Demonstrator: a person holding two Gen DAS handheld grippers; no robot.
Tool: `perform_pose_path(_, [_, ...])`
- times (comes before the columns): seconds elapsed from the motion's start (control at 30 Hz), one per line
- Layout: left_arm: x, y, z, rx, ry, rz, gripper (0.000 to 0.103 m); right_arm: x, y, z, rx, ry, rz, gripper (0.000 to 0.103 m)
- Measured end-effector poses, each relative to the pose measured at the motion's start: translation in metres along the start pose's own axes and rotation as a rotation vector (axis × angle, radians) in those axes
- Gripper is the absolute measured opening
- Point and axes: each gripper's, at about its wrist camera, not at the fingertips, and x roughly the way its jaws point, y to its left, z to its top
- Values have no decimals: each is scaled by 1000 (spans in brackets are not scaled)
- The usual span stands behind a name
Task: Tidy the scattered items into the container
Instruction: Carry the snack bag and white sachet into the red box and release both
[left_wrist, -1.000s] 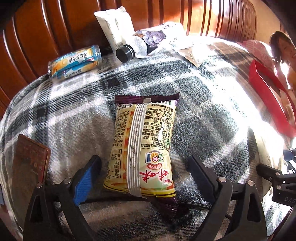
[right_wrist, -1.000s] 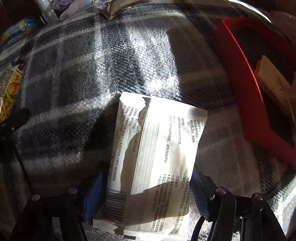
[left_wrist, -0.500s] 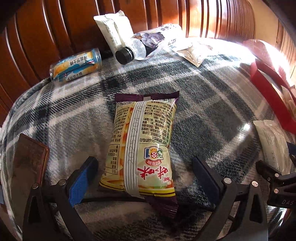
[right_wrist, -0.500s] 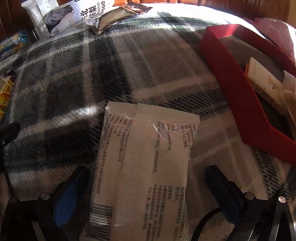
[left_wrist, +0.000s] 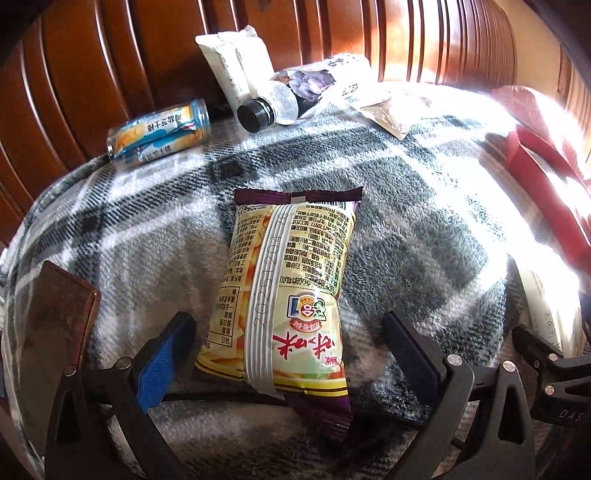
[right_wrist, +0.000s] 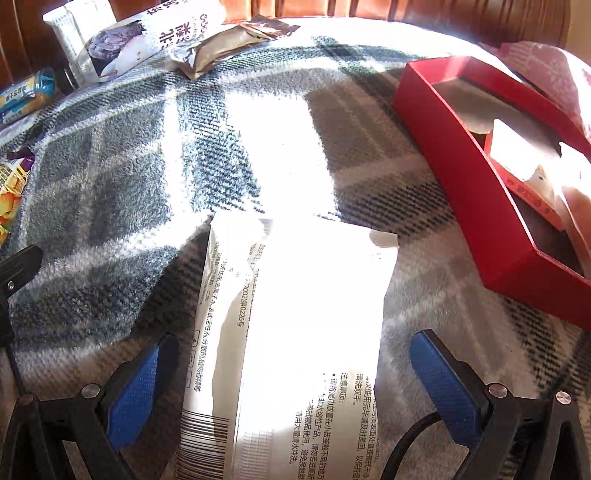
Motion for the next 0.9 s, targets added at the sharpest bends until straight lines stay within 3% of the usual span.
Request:
perform_pose_path(0.63, [-1,0,0,-1,0,5,103,-2,3,0,16,5,4,103])
perform_pose_path(0.77, [0,0,0,-3,0,4,103,-6,8,0,81,108,-38,103])
perform_pose_path(0.9, [0,1,0,-14,6,3,103,-5,7,3,69,143,-12,103])
